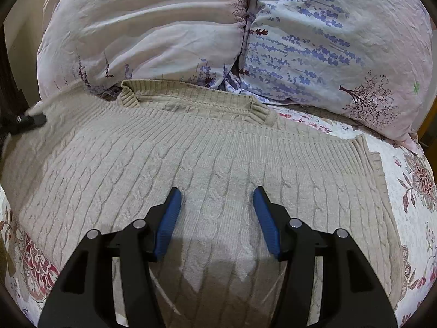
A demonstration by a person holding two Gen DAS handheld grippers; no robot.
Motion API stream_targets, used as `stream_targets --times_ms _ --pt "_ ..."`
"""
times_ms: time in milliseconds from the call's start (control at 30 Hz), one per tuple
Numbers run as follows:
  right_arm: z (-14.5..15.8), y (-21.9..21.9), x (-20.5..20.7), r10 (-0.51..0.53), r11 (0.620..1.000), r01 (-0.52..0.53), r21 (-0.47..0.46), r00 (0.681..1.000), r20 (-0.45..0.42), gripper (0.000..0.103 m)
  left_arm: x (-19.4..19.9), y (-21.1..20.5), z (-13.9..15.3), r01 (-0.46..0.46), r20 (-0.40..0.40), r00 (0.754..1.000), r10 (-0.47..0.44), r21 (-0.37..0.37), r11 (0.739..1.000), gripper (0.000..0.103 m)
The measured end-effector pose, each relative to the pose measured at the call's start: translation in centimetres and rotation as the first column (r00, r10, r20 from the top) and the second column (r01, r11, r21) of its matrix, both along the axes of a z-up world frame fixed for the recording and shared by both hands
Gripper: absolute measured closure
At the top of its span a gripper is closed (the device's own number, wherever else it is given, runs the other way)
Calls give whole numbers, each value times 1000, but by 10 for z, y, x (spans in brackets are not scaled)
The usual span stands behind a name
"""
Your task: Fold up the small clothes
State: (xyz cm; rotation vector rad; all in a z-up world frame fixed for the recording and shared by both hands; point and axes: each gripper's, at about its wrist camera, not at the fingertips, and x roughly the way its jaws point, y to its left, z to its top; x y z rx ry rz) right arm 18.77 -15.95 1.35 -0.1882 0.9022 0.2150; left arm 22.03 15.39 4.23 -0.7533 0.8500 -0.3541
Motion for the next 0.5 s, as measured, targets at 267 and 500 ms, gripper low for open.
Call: stream_targets --times_ms 267,500 --pt "23 -46 -2 -44 970 48 237 999 -23 39 -1 -57 45 78 125 989 -73 -36 996 88" --pt "34 -120 -13 -169 935 163 315 986 -7 35 10 -131 57 175 173 972 -161 -65 982 89"
